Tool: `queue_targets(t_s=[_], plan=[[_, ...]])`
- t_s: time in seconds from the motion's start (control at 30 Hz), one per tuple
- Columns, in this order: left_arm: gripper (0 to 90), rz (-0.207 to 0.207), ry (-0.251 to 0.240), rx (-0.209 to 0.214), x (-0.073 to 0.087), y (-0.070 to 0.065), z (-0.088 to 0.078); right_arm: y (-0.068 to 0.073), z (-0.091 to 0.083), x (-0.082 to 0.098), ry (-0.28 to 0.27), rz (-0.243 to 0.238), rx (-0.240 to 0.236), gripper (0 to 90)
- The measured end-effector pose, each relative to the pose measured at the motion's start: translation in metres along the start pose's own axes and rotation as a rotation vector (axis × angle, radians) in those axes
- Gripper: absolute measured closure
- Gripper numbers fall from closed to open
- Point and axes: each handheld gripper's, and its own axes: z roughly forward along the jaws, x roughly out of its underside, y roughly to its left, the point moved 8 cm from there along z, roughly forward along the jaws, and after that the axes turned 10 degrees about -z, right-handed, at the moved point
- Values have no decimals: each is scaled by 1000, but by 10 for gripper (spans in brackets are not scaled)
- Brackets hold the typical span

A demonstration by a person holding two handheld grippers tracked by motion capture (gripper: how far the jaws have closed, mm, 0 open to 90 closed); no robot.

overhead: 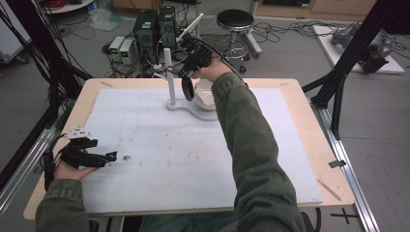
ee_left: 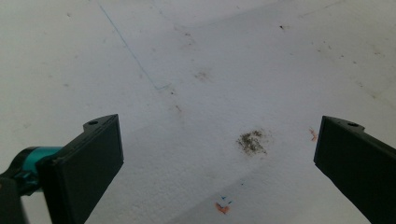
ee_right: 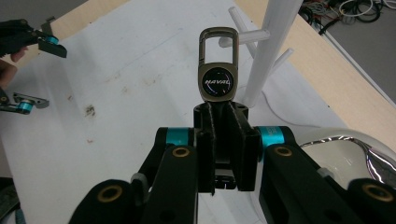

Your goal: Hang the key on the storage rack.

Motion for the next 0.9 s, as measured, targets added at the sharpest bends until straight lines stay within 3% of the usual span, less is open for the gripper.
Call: queue_targets(t_s=[0.57, 0.67, 0.8, 0.9], plan=[[18, -14, 12, 2, 3, 2, 0, -6, 23, -1, 28, 32, 24, 788], [18, -15, 15, 6, 3, 2, 0, -6, 23, -1, 7, 47, 12, 751], [18, -17, 15, 6, 3, 2, 1, -9, 20, 4, 2, 62, 28, 675], [18, -16, 16, 7, 3, 1, 1, -12, 17, 12, -2, 88, 62, 484]])
